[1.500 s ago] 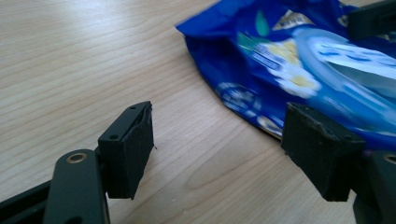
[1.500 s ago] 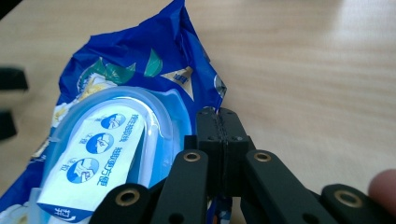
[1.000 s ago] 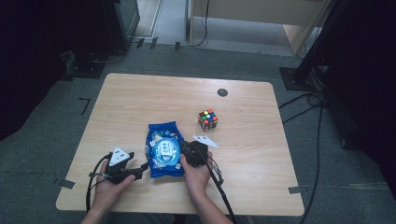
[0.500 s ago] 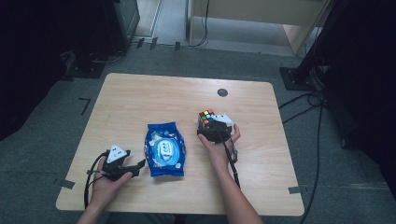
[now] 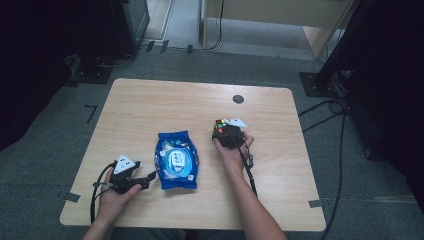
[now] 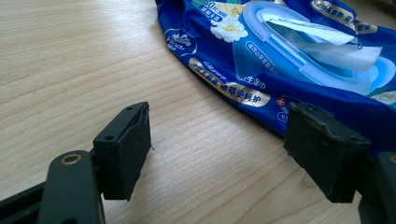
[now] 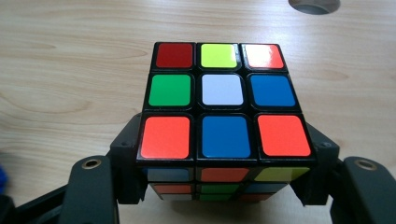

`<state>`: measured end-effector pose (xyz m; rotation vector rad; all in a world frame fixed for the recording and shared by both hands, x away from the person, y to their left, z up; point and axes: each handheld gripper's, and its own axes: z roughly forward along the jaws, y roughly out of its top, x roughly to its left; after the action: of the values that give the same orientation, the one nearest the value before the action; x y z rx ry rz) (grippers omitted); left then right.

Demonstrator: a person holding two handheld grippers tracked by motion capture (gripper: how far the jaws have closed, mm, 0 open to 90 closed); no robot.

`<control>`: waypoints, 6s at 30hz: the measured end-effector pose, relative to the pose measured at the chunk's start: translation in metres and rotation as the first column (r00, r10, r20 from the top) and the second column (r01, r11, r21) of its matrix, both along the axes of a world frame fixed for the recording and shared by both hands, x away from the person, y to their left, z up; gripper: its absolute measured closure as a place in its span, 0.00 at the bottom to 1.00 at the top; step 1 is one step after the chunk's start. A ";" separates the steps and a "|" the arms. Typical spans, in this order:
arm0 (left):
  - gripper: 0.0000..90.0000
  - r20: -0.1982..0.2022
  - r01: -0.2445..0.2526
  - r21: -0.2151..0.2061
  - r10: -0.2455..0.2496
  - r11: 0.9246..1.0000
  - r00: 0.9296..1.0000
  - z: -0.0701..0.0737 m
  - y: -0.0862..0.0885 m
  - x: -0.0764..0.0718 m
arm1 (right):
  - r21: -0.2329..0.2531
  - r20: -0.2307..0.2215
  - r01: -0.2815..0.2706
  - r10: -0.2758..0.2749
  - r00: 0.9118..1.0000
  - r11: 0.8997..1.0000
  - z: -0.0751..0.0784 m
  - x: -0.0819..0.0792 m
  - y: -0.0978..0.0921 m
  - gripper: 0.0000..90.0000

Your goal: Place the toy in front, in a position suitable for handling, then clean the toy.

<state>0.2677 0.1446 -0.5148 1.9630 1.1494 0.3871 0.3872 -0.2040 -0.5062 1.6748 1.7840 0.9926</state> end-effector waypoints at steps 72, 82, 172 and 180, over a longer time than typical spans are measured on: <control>0.25 0.021 0.060 0.023 -0.060 0.998 0.998 0.009 -0.041 -0.007 | 0.124 -0.005 -0.410 0.414 0.910 0.903 0.007 -0.119 0.111 1.00; 0.25 0.004 -0.035 0.163 0.035 0.986 0.999 -0.001 -0.054 0.000 | 0.128 0.162 -0.433 0.412 0.897 0.892 0.047 -0.123 0.098 1.00; 0.99 0.208 0.067 -0.308 -0.001 0.949 0.978 0.044 -0.014 0.013 | 0.015 -0.029 -0.056 0.057 0.998 0.998 -0.014 -0.117 -0.043 0.33; 0.99 0.211 0.050 -0.301 0.015 0.952 0.977 0.046 -0.015 0.013 | 0.047 0.037 -0.102 0.101 0.994 0.994 -0.006 -0.120 -0.043 0.38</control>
<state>0.2803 0.1300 -0.4691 1.6195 0.9898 0.3736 0.2669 -0.2468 -0.5124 1.5994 1.8516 1.1112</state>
